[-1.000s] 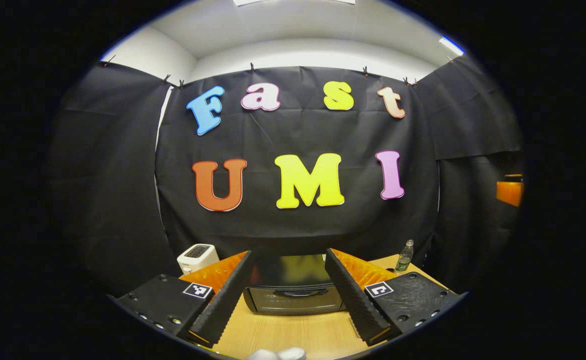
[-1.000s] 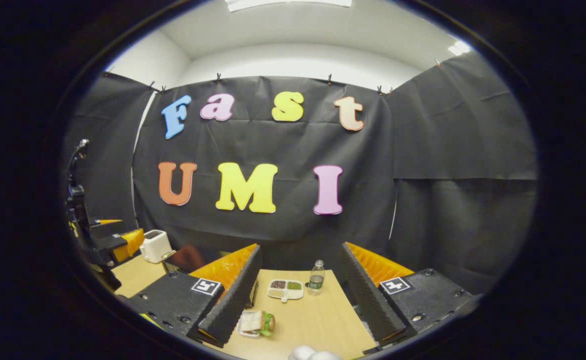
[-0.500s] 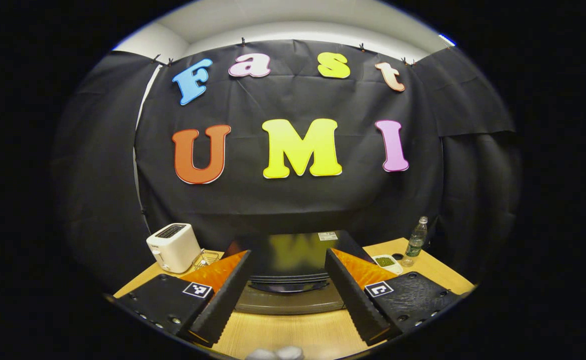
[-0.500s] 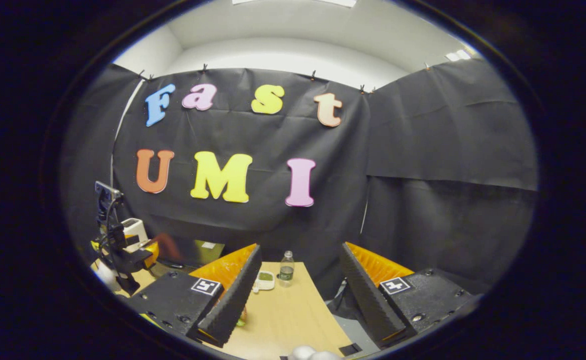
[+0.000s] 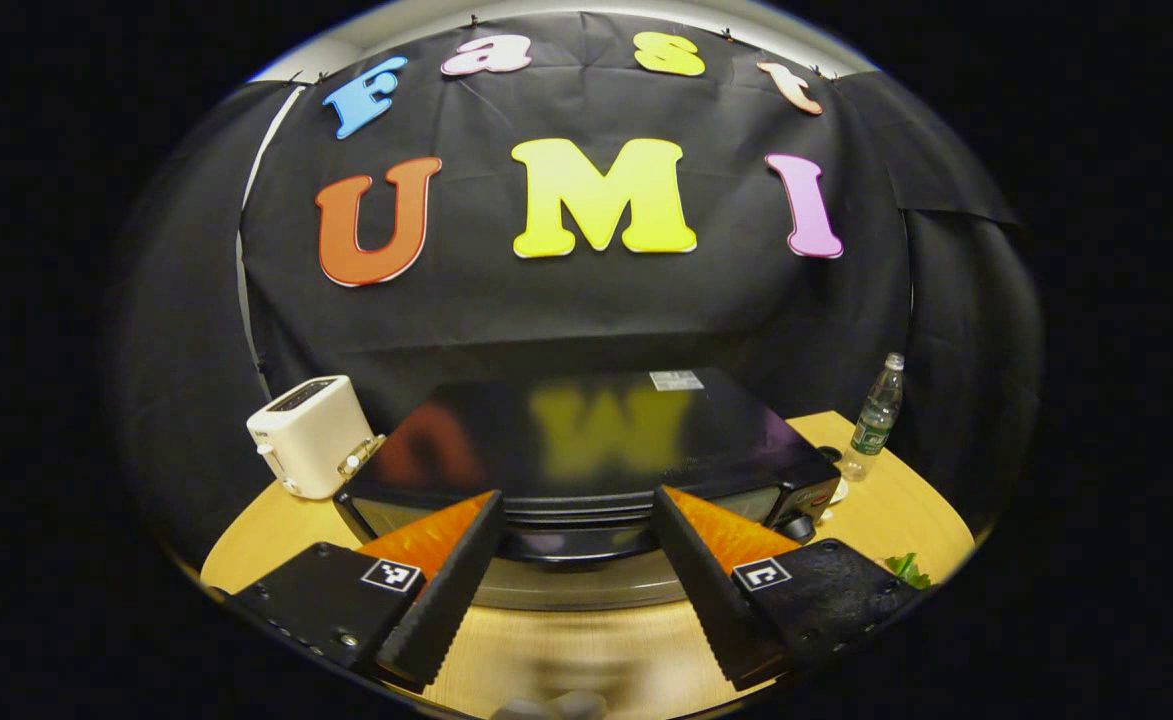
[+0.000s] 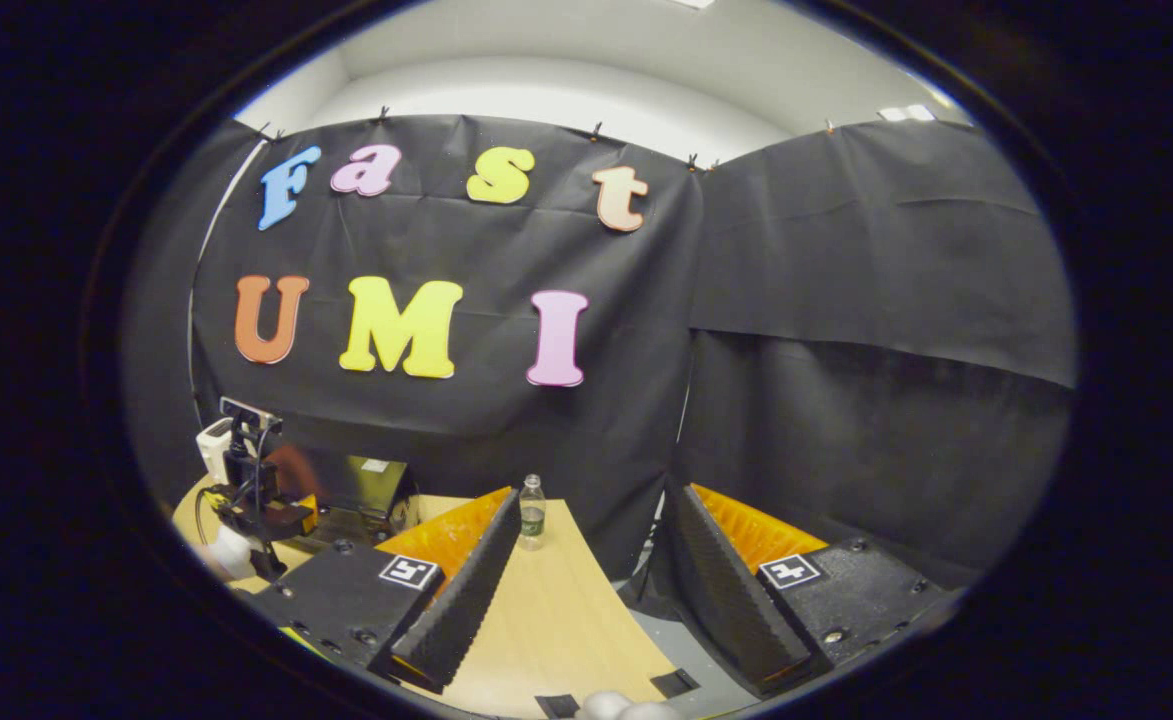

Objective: Open the electric oven with the left hand, put the food in, and close the electric oven.

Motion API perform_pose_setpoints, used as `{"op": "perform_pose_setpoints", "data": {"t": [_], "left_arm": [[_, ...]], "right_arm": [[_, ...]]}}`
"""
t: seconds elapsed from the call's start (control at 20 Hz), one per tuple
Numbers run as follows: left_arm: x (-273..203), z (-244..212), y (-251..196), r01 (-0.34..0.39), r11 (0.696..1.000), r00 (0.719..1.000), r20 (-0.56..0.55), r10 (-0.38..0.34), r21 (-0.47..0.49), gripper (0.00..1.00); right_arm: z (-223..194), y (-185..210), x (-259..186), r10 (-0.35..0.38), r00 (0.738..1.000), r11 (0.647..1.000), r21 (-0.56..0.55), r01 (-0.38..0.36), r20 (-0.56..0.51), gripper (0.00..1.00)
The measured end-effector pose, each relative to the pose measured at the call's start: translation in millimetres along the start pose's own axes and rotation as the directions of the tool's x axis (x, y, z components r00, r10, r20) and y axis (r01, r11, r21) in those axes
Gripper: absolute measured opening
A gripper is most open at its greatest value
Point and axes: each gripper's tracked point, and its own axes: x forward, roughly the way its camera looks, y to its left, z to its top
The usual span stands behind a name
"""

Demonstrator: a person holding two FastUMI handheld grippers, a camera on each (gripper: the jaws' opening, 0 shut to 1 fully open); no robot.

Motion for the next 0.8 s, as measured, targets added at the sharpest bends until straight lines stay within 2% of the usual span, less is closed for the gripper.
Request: {"op": "perform_pose_setpoints", "data": {"t": [0.05,0.1,0.15,0.2,0.3,0.35,0.4,0.6,0.65,0.7,0.8], "left_arm": [[2,-2,-1,0.0,1.0,1.0,-0.019,0.0,-0.001,0.98],[0,-5,0,-0.001,1.0,1.0,-0.023,0.001,-0.004,0.98],[1,-5,0,0.003,1.0,1.0,-0.018,-0.003,0.007,0.99],[-1,-9,1,0.006,1.0,0.999,-0.031,-0.006,0.003,0.98],[-7,-11,-1,0.011,1.0,0.999,-0.036,-0.011,-0.004,0.99],[-10,-10,-1,0.011,1.0,1.0,-0.028,-0.012,-0.006,0.99],[-15,-13,-1,0.011,1.0,0.999,-0.034,-0.011,-0.003,0.99],[-39,-27,-2,0.015,1.0,0.999,-0.041,-0.016,-0.006,0.99],[-46,-32,-2,0.017,1.0,0.999,-0.047,-0.017,-0.006,0.99],[-50,-37,-3,0.017,1.0,0.998,-0.053,-0.018,-0.009,0.99],[-65,-50,-3,0.016,1.0,0.997,-0.073,-0.016,-0.007,0.99]], "right_arm": [[0,0,-2,0.002,1.0,1.0,-0.001,-0.002,-0.002,1.0],[-1,1,-3,0.0,1.0,1.0,-0.001,0.0,-0.006,1.0],[-1,3,-3,0.007,1.0,1.0,0.001,-0.007,-0.004,0.95],[0,4,-4,0.008,1.0,1.0,0.001,-0.008,-0.002,1.0],[2,5,-5,0.014,1.0,1.0,0.007,-0.014,0.009,1.0],[1,8,-7,0.024,1.0,1.0,0.009,-0.024,0.006,0.95],[-1,12,-8,0.033,0.999,0.999,0.011,-0.033,0.003,1.0],[-5,19,-12,0.06,0.998,0.998,0.001,-0.06,-0.002,1.0],[-7,19,-14,0.065,0.998,0.998,0.003,-0.065,-0.008,0.95],[-10,20,-16,0.073,0.997,0.997,0.005,-0.073,-0.012,1.0],[-14,21,-20,0.08,0.997,0.997,0.01,-0.08,-0.023,1.0]]}}
